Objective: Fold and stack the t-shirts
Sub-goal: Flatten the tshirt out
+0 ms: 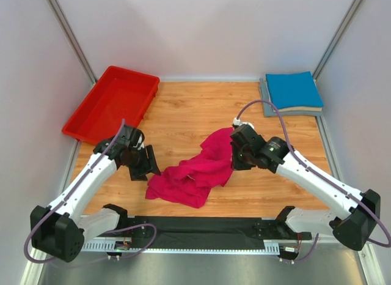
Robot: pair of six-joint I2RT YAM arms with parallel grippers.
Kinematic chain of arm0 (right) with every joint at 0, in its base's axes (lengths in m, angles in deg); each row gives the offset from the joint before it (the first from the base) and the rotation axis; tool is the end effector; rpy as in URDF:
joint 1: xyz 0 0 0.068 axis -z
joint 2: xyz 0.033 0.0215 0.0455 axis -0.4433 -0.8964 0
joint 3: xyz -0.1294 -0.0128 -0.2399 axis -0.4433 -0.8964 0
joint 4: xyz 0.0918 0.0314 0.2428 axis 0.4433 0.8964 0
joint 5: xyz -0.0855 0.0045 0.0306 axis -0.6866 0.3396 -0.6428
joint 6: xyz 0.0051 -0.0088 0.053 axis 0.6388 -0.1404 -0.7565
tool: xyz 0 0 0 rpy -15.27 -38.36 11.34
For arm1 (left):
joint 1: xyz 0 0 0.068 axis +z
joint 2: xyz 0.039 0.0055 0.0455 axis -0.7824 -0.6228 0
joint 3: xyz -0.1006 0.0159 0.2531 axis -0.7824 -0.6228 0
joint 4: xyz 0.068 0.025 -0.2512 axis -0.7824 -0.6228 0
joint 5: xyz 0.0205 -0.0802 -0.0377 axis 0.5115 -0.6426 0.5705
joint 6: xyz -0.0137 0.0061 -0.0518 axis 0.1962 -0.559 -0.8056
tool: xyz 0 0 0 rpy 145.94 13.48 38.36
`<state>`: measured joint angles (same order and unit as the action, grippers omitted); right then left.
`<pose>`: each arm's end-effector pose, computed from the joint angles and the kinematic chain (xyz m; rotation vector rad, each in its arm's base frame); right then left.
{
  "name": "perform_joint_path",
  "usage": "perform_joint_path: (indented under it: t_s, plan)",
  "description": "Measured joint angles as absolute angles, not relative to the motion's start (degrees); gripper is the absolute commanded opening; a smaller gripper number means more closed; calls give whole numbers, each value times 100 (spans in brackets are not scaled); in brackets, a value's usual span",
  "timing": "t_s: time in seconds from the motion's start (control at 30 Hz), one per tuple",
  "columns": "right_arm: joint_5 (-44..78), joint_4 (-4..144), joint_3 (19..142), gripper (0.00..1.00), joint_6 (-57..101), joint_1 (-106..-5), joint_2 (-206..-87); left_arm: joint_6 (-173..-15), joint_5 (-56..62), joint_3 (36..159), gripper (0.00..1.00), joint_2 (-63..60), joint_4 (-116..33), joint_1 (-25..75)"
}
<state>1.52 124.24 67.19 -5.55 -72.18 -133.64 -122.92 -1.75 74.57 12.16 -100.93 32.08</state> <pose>0.1607 0.1589 0.2979 -0.2156 2.6422 0.3145 0.1706 -0.0685 0.2517 -0.4692 2.8548 -0.5471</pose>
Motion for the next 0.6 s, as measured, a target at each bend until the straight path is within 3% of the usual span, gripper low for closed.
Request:
perform_joint_path:
  t_s: [0.6]
  plan:
    - [-877,14052,6697,0,-563,-6790,-12744,-11804,201,7722,63,-394,-9470,3208]
